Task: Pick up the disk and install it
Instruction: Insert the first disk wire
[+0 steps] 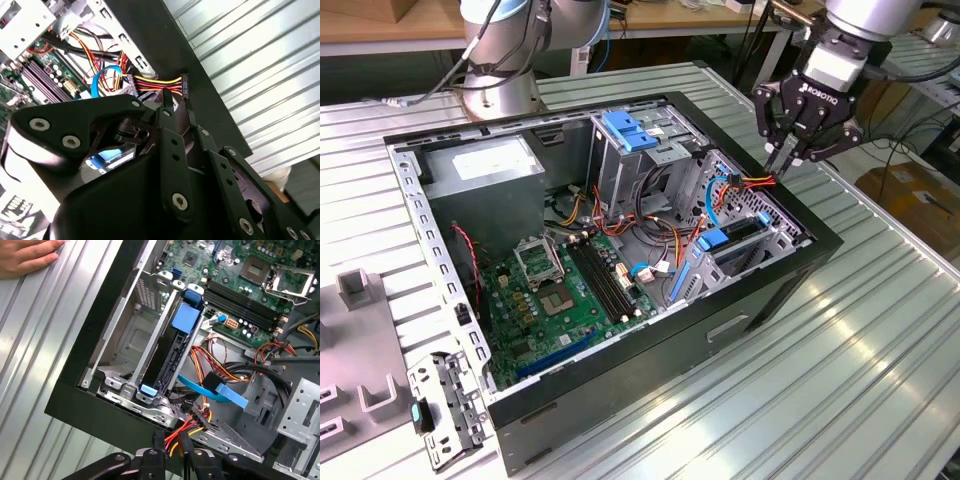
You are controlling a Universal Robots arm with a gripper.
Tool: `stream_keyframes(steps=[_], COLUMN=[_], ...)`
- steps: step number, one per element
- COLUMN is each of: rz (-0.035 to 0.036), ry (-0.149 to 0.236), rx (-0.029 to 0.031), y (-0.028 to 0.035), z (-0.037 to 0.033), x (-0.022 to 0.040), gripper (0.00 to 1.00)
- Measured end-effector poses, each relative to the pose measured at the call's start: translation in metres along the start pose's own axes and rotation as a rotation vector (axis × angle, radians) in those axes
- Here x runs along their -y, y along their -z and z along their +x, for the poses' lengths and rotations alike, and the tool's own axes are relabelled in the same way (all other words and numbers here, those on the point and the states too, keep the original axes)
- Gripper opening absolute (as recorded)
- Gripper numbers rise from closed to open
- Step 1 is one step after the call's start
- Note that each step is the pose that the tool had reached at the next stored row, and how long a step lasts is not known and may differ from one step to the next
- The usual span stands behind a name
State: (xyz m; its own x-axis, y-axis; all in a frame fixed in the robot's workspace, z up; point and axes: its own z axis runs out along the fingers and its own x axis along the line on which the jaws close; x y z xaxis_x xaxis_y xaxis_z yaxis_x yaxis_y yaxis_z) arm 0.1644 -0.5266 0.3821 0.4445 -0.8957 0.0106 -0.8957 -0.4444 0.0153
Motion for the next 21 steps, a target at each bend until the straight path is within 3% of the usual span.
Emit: stream_keyframes(steps=[2,5,7,13,17,20,21], rz=[0.0005,0.0008,0.0020,0.0040,0.0048,0.0061,0.0063], ry=[0.054,0.069,0.090,0.256,0.344,0.445,0.461], rx=[-0.0011,-0.0013,-0.0021,-0.0047,-0.0061,-0.0074,-0.0077], y=[-0.0008,-0.0012,-0.0026,-0.0076,-0.0084,-0.0093,-0.0096], z=[0.0004,0.0040,0.0042,0.0042,0.0042,0.0042,0.0042], x=[0.0007,0.0091,0.0112,0.0113,0.0113,0.0114,0.0114], gripper=[0.25,0.25,0.25,0.25,0.25,0.25,0.25])
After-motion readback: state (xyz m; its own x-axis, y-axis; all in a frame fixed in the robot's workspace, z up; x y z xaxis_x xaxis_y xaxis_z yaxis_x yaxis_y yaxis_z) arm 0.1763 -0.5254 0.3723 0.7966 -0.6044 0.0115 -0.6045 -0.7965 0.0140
